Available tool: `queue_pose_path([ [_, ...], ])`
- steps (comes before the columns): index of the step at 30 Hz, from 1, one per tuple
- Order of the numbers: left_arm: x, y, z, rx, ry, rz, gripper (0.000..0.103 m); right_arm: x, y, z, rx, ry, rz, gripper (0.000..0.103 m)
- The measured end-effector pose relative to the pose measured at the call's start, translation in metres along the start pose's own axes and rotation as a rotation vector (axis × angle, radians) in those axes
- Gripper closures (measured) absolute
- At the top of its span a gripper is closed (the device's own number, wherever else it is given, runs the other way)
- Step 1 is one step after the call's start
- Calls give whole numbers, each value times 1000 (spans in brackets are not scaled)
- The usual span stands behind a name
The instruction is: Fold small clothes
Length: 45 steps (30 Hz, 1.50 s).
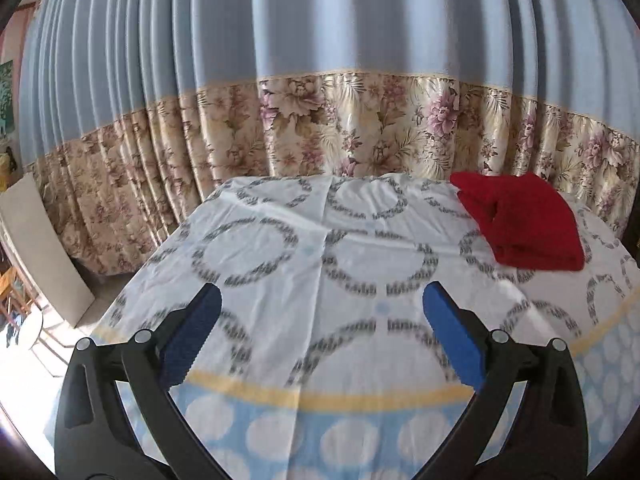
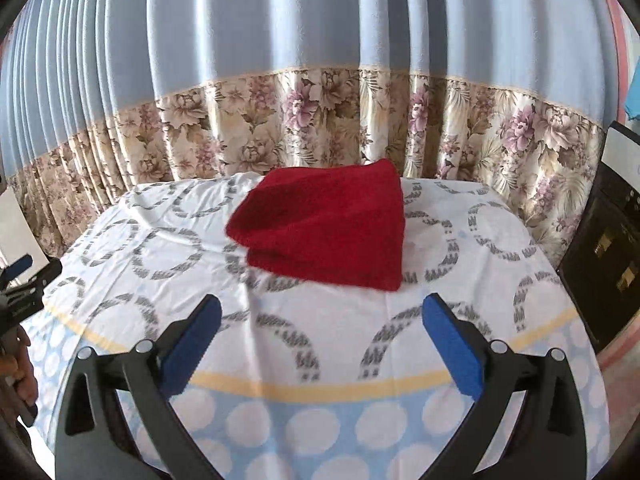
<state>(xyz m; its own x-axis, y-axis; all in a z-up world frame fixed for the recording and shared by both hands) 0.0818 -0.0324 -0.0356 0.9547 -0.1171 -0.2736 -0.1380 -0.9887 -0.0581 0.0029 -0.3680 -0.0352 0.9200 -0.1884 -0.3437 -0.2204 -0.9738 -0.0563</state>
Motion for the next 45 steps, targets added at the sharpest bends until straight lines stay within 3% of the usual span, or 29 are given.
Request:
queue_pose_path([
  [4,-25,0,6,-34,4,47,3,-21,-7,1,-43,47,30,3],
  [8,-36,5,3,21,33,35,3,-29,-8,1,-58,63,49,3],
  [11,-40,4,2,4,44,22,3,-33,-9,2,-45,67,45,3],
  [21,-33,-2,6,11,27,-25,3,-32,-7,8,-22,55,43,3],
  [45,-30,5,12,2,-16,-36,3,-27,-7,16,-5,37,31,3],
])
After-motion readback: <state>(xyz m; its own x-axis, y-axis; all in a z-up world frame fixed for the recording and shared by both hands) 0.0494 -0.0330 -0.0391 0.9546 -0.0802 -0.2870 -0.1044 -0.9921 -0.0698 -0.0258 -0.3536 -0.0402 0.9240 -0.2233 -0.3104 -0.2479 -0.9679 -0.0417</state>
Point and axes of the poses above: each gripper's, at about its wrist camera, not at the fingertips, and x roughly the way its jaws point, y to its right, z to its underside, the point moved 7 cm from there along x, roughly the way its jaws point, and after that the axes turned 15 degrees about y, right-handed, at the moved point
